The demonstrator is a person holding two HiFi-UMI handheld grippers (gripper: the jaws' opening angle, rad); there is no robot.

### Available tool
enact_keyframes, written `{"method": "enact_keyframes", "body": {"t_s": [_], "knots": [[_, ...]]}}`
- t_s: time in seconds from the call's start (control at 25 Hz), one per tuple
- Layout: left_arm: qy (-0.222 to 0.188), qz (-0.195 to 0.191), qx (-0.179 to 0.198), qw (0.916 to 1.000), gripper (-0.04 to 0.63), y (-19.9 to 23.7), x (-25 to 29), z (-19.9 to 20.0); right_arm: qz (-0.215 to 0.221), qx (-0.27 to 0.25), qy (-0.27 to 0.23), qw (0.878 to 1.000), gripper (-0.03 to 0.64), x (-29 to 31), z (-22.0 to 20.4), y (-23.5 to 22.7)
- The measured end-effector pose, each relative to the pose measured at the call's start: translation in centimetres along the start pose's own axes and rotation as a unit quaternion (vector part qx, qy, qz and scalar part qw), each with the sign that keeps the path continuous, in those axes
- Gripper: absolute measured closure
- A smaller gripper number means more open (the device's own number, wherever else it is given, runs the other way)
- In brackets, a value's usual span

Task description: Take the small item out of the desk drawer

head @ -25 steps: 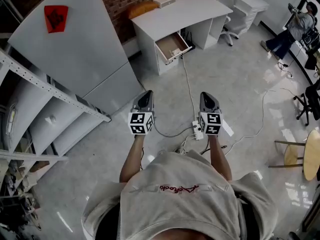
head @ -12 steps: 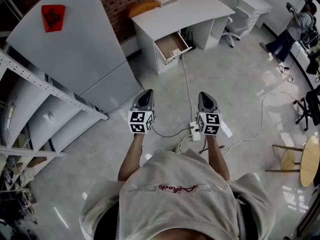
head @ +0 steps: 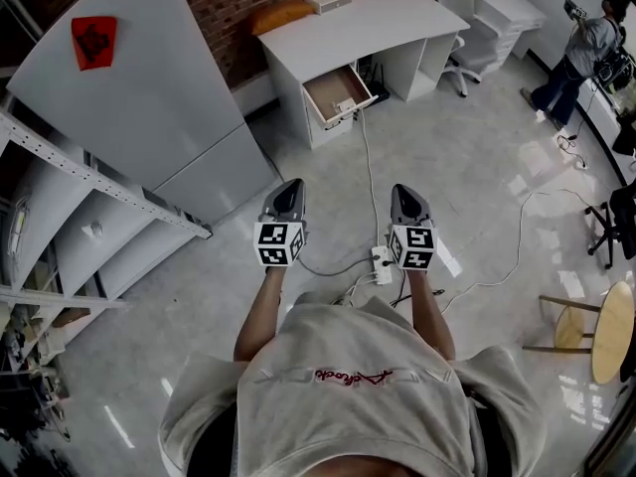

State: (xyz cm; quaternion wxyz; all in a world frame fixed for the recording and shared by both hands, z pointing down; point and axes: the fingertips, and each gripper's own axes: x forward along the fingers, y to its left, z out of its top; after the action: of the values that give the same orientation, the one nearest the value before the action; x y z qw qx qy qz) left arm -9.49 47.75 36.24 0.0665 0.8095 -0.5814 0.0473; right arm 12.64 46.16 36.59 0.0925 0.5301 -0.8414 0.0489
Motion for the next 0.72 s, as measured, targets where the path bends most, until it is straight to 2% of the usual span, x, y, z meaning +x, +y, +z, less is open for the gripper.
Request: {"method": "enact_keyframes", "body": {"t_s": [0.36, 0.72], "knots": [[0.003, 0.008, -0.004, 0.9999, 0.586, -1.1, 1.7, -0.6, 0.017, 0.001, 0.011, 1.000, 0.606, 1.4, -1.1, -1.4], [0.007, 0.014, -0.012, 0.9998, 0.586, 1.6, 3.2, -1.5, 0.029, -0.004, 0.018, 0.999, 0.606, 4.6, -1.8, -0.4]]}}
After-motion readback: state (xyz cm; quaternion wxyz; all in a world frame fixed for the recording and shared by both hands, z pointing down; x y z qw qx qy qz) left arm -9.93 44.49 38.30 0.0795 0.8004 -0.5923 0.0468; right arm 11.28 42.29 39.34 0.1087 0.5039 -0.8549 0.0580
